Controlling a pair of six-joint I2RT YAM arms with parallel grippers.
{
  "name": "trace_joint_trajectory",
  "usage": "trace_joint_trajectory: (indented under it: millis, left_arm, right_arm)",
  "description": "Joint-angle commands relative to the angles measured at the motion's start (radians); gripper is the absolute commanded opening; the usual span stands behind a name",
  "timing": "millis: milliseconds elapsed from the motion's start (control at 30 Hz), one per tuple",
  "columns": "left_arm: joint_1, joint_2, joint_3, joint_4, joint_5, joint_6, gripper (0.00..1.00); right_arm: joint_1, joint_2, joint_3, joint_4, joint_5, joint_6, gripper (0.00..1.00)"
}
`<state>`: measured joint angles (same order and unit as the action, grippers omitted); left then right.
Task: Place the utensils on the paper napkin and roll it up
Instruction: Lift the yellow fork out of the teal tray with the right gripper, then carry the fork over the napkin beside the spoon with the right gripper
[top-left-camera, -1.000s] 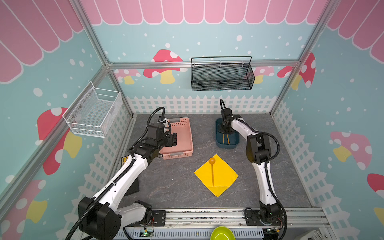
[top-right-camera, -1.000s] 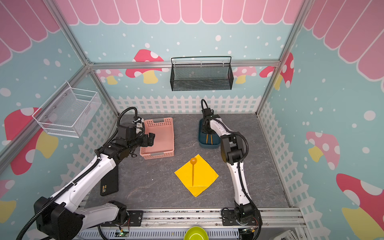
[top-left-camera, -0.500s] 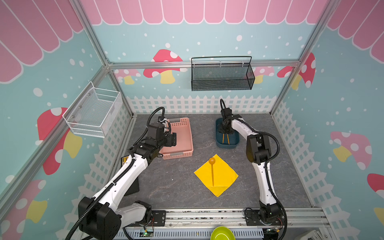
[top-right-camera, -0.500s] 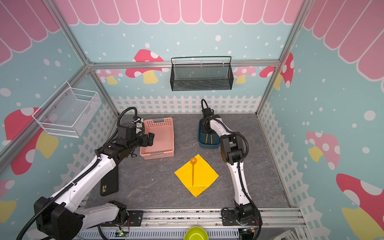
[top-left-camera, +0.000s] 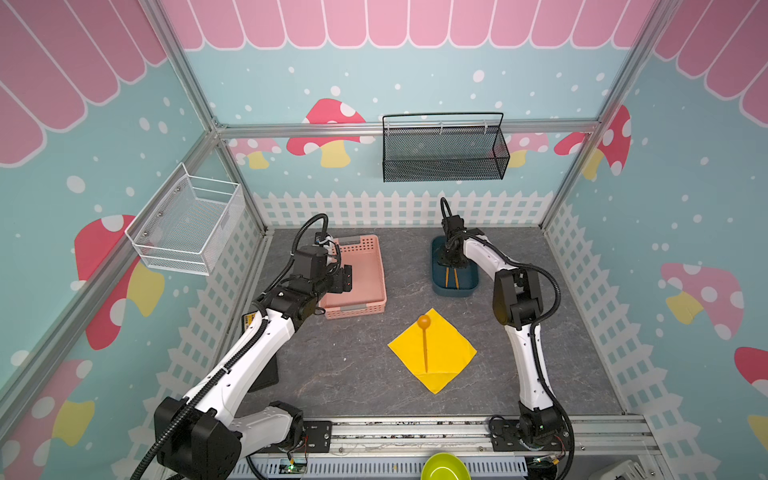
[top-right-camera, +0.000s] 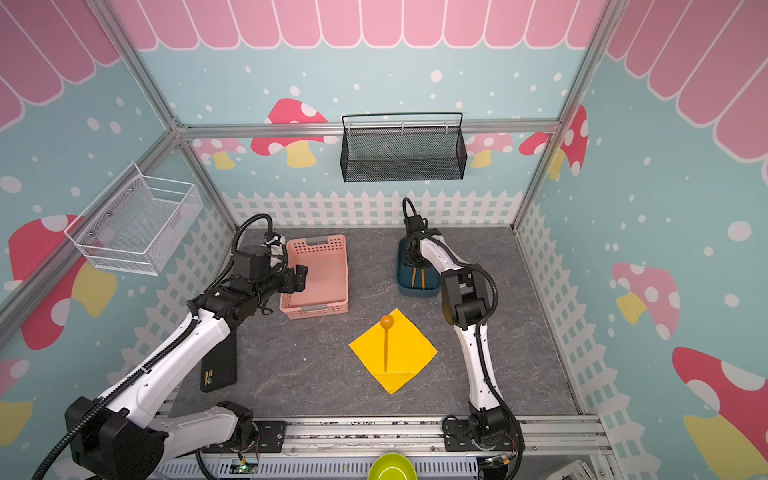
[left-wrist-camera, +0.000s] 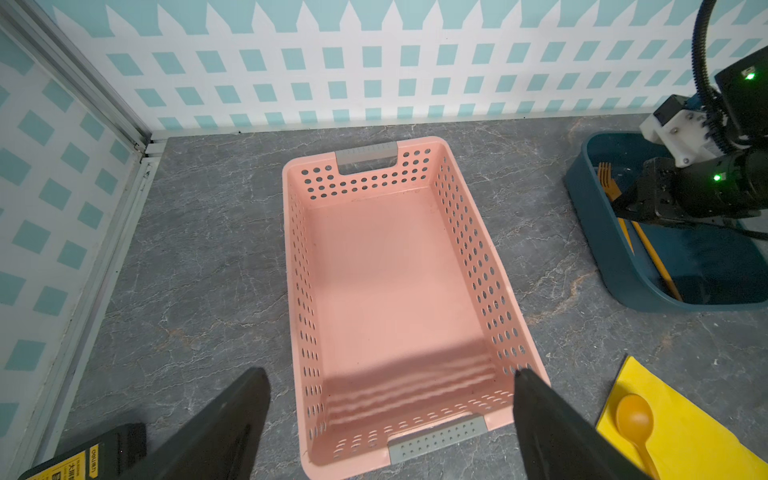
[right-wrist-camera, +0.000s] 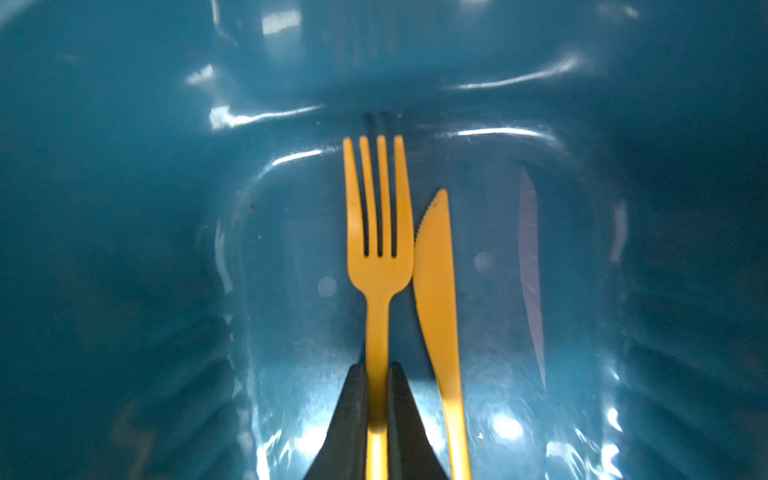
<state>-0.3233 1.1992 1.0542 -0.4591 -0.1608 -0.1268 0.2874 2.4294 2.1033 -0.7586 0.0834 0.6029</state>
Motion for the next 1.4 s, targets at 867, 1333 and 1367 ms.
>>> trace_joint_trajectory:
  millis: [867,1333,1367]
  left_arm:
    - [-0.003,-0.066,-0.012,-0.008,0.033,-0.015,0.93]
    - [-0.003,-0.061,-0.01,-0.004,0.081,-0.034,0.93]
    - [-0.003,-0.064,-0.01,-0.003,0.08,-0.034,0.93]
  right_arm:
    - [0.1,-0.519,-0.438,0.083,0.001,0.016,0.09]
    - [0.285,-0.818,-0.833,0.198,-0.053,0.12,0.09]
    - [0.298,-0.831,-0.86,0.208,-0.054,0.129,0.1]
